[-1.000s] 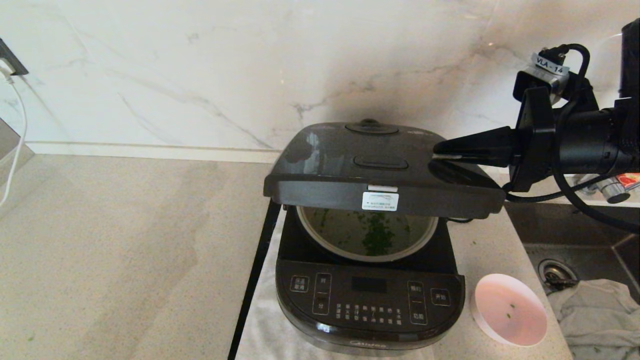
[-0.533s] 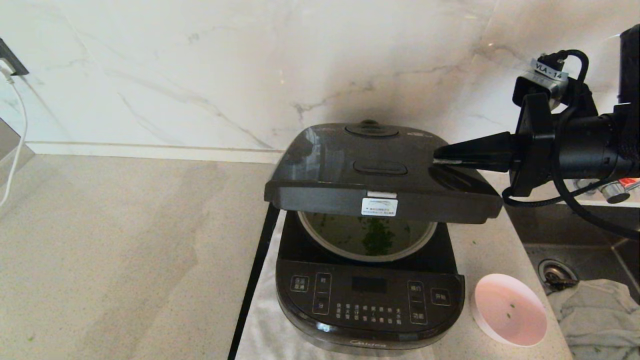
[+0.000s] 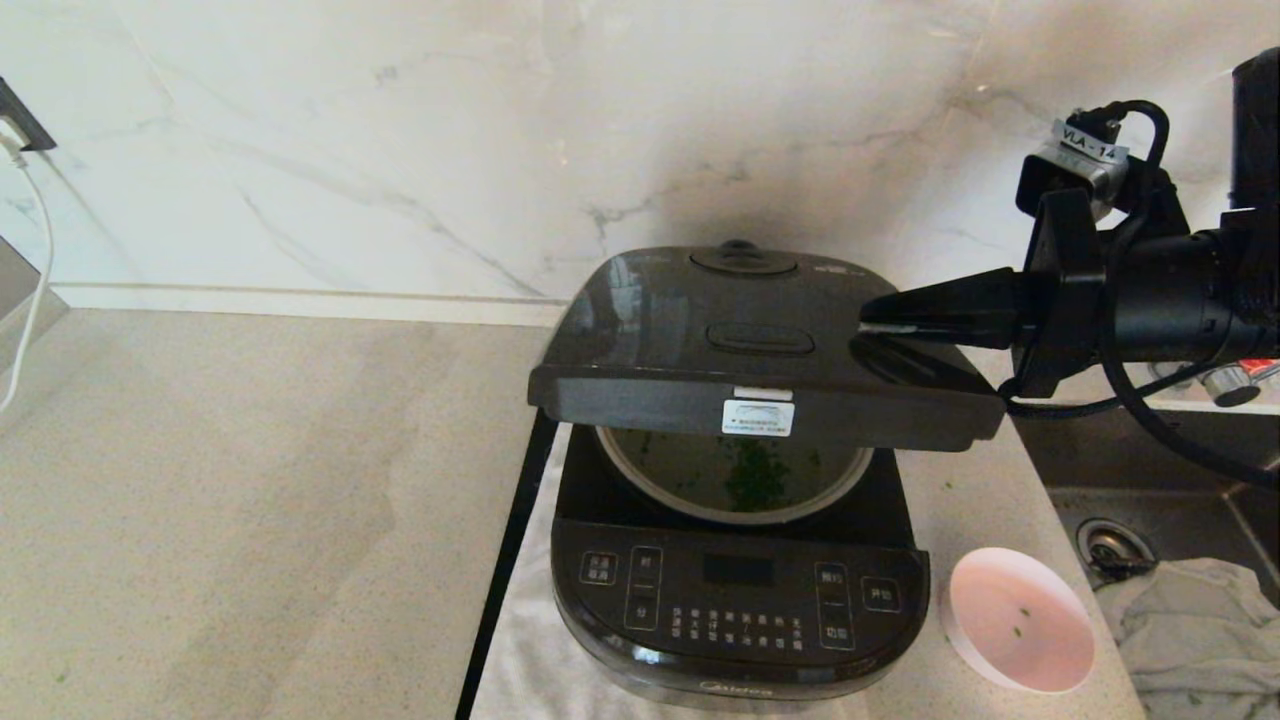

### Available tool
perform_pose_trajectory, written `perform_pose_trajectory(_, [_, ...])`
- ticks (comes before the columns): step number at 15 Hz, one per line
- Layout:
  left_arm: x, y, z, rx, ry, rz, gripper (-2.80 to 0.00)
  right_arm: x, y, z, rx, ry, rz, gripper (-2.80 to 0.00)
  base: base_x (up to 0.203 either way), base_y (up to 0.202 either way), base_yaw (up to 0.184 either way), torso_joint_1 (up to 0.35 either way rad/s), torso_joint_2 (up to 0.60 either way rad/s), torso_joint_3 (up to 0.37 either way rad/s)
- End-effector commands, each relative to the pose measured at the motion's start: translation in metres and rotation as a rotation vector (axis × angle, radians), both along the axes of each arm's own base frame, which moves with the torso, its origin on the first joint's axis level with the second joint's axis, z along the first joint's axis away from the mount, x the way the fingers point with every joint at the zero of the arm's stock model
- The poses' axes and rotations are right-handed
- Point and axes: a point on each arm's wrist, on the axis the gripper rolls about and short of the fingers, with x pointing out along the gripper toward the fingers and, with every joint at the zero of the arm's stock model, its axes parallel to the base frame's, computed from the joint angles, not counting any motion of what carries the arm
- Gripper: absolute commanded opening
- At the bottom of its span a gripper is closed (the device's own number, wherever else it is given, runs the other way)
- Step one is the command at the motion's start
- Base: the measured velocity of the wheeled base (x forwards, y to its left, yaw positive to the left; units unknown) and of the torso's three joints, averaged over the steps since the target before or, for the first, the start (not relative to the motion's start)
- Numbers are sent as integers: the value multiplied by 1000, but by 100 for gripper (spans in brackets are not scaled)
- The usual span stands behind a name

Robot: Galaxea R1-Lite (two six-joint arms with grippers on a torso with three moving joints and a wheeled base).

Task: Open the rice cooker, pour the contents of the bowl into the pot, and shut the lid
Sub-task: Close the rice cooker

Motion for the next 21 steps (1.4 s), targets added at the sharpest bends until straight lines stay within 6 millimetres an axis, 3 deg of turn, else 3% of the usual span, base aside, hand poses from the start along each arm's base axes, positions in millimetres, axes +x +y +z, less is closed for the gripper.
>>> perform_pose_trajectory(1, [55, -4, 35, -117, 117, -99, -280, 0, 1, 0, 2, 6, 7, -280, 0, 0, 0, 0, 0, 0])
perform_pose_trajectory(4, [100, -27, 51, -288, 281, -320, -280, -3, 2, -3, -1, 14, 13, -280, 0, 0, 0, 0, 0, 0])
perform_pose_trajectory(8, [145, -76, 40, -464, 544, -584, -280, -10, -1, -11, -22, 13, 19, -280, 0, 0, 0, 0, 0, 0])
perform_pose_trajectory(14, [197, -105, 41, -639, 705, -710, -280, -17, -3, -22, -37, 45, 21, -280, 0, 0, 0, 0, 0, 0])
perform_pose_trajectory(16, [208, -113, 27, -643, 780, -737, -280, -20, -4, -24, -38, 45, 21, -280, 0, 0, 0, 0, 0, 0])
perform_pose_trajectory(19, [227, -130, -10, -630, 917, -709, -280, -21, -5, -30, -60, 40, 29, -280, 0, 0, 0, 0, 0, 0])
perform_pose_trajectory(21, [242, -138, -22, -647, 931, -698, -280, -21, -5, -34, -66, 44, 32, -280, 0, 0, 0, 0, 0, 0])
